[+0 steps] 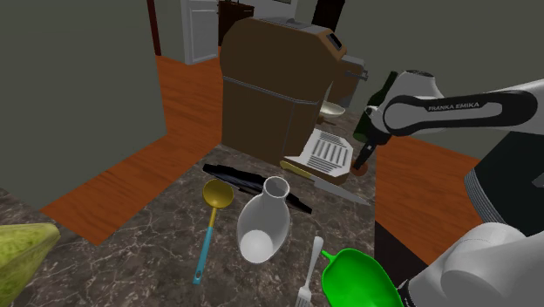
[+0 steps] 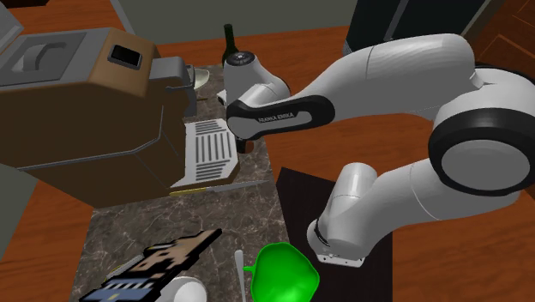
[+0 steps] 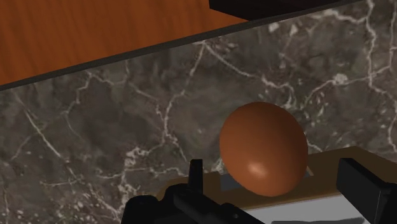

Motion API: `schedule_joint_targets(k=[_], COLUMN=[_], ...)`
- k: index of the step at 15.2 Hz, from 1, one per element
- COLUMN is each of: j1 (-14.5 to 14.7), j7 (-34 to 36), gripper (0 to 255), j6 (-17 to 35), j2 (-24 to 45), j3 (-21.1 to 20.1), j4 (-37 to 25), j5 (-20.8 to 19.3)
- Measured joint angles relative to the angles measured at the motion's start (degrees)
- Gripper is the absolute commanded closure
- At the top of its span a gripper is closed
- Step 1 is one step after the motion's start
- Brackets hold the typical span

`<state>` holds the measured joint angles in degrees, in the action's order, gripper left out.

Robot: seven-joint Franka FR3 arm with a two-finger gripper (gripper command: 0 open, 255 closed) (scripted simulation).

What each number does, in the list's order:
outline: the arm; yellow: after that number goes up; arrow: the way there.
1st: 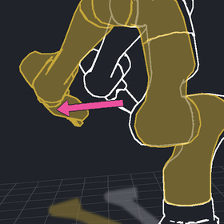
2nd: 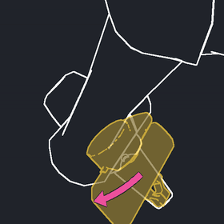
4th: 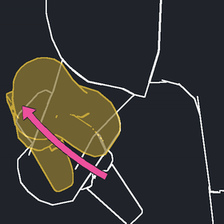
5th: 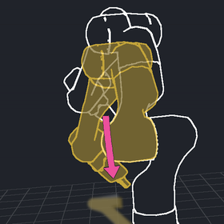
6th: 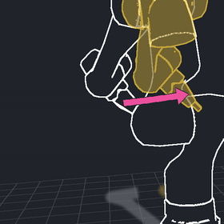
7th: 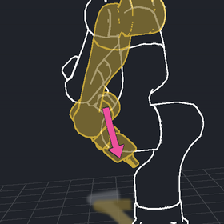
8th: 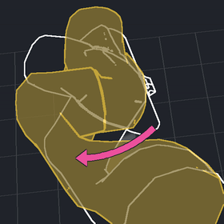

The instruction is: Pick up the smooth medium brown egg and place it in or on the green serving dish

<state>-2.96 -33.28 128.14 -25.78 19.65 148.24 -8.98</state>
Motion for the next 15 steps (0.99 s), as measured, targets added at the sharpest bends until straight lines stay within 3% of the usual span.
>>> schedule_joint_targets(k=[5, 6, 15], j1=[0.02, 0.02, 0.01], j7=[-0.1, -0.1, -0.12], gripper=[0, 255, 255], j6=[0.45, 0.45, 0.43], j2=[0.34, 0.34, 0.33], j3=[0.13, 0.13, 0.14], j4=[0.09, 0.09, 0.05], j5=[0.03, 0.03, 0.03])
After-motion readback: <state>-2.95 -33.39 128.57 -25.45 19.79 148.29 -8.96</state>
